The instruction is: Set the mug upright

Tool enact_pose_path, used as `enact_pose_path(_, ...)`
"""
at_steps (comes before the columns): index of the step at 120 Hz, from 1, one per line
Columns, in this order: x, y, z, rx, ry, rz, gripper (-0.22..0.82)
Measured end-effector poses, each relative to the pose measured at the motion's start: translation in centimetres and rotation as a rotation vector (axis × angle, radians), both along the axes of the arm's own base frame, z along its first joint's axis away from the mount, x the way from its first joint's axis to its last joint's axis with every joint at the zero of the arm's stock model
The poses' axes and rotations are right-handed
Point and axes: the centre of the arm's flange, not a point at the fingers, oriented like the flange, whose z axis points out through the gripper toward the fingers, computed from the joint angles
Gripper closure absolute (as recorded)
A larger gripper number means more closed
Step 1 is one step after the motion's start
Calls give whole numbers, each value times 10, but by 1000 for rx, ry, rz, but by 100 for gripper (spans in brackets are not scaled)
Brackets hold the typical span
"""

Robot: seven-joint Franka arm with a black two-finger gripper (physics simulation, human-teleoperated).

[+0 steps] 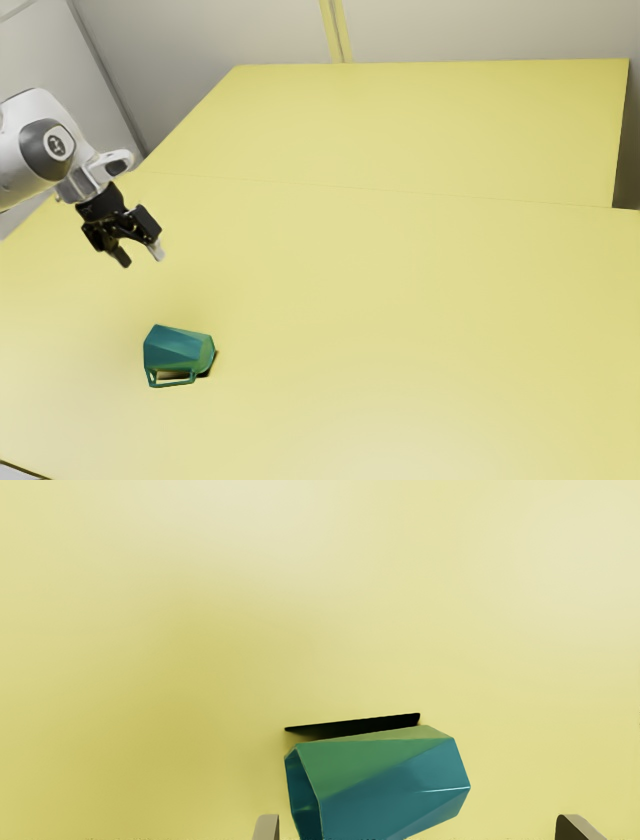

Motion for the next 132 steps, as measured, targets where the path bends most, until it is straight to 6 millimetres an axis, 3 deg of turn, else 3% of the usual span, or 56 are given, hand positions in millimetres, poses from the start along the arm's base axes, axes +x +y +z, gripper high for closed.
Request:
enact_pose_path(27,-27,3,-58,-124,111,57,0)
enact_pose_path(59,-43,21,-98,-191,178,130,0)
enact_pose_path(102,-57,38,-127,-322,195,225,0)
enact_pose_path(132,-63,40,-132,-432,182,266,0)
